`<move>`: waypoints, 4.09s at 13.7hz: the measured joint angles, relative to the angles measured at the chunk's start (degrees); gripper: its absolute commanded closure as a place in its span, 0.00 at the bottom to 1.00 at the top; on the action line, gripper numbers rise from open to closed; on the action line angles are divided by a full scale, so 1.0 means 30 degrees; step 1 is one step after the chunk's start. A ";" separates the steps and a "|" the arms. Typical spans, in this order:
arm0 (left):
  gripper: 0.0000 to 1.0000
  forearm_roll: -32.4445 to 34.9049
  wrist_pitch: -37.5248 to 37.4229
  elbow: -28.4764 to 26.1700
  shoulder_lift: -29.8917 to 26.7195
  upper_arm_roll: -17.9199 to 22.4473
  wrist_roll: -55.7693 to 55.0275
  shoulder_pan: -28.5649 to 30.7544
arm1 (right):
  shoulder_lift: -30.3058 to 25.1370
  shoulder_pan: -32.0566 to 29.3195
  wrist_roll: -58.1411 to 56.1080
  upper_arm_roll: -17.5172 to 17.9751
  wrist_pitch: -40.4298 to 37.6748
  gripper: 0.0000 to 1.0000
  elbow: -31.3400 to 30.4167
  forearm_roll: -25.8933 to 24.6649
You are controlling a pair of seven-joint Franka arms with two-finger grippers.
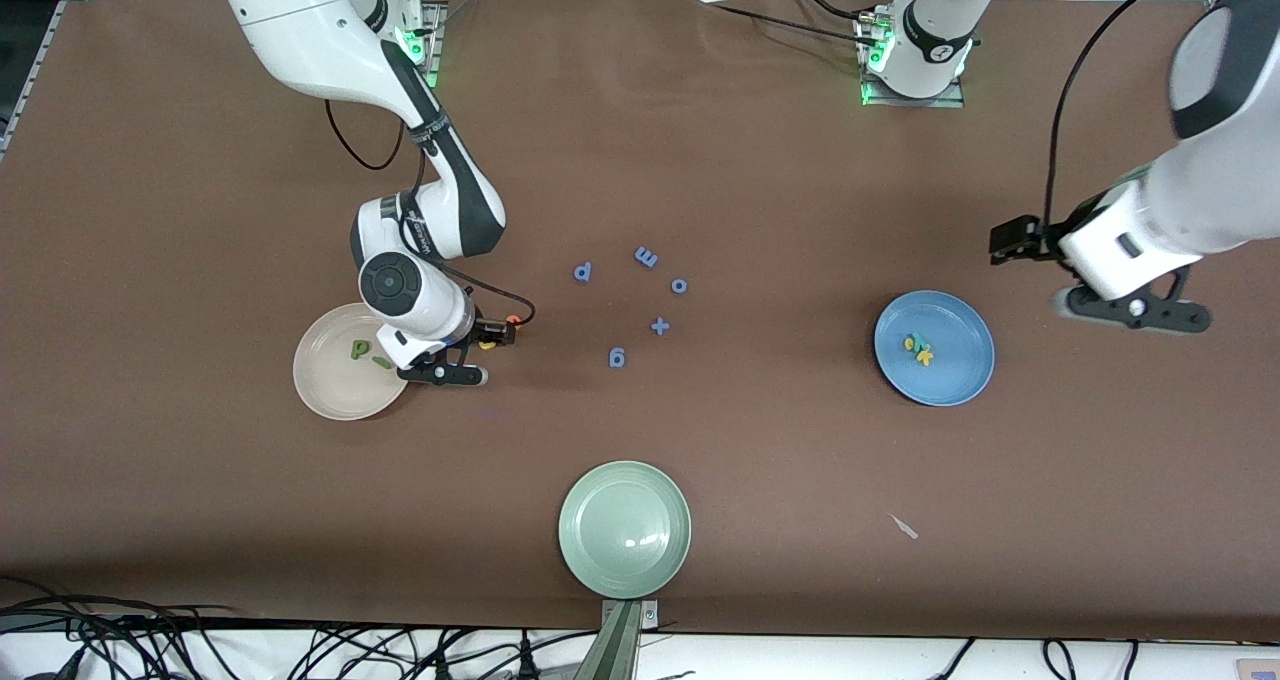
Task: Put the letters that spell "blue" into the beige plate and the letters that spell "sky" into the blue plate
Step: 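Return the left arm to its rest pose while the right gripper reaches the u, then grasp the yellow u with the right gripper and drop it on the beige plate, then grasp the orange e with the right gripper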
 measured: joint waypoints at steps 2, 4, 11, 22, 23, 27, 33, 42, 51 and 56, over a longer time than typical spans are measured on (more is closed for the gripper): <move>0.00 -0.0797 -0.0013 -0.0224 -0.0815 0.2918 0.1809 -0.1613 | 0.0275 0.0069 -0.0002 0.0033 0.0502 0.23 -0.0074 0.0000; 0.00 -0.0815 0.0974 -0.1164 -0.1569 0.4342 0.2240 -0.2790 | 0.0372 0.0250 -0.0001 0.0053 0.0906 0.27 -0.0294 -0.0001; 0.00 -0.0813 0.4549 -0.6266 -0.4628 0.4877 0.2220 -0.3478 | 0.0183 0.0289 -0.0482 0.0044 0.0971 0.66 -0.0428 0.0000; 0.00 -0.0384 0.4285 -0.4639 -0.4554 0.5323 0.2208 -0.4219 | -0.0129 0.0217 -0.4507 -0.2026 -0.1822 1.00 0.0719 0.0020; 0.00 -0.0382 0.4259 -0.4604 -0.4421 0.5690 0.2208 -0.4533 | -0.0252 0.0202 -0.5414 -0.2503 -0.2728 1.00 0.1191 0.0009; 0.00 -0.0381 0.4118 -0.4694 -0.4190 0.6681 0.2208 -0.5376 | -0.0469 0.0108 -0.9936 -0.4708 -0.3724 1.00 0.1145 0.0020; 0.00 -0.0379 0.4126 -0.5323 -0.4612 0.7411 0.2208 -0.5740 | -0.0804 -0.0036 -1.0821 -0.5139 -0.2384 0.28 -0.1089 0.1004; 0.00 -0.0379 0.4264 -0.5303 -0.4658 0.7430 0.2208 -0.5837 | -0.1392 0.2950 -0.4710 -0.4726 -0.2731 0.28 -0.0420 0.1965; 0.00 -0.0379 0.4280 -0.5301 -0.4657 0.7430 0.2217 -0.5877 | 0.0044 0.5742 -0.1278 -0.4695 -0.0594 0.28 -0.0474 0.3618; 0.00 -0.0376 0.4302 -0.5301 -0.4568 0.7672 0.2218 -0.5691 | 0.0428 0.5990 -0.1266 -0.4630 0.0202 0.30 -0.0719 0.3970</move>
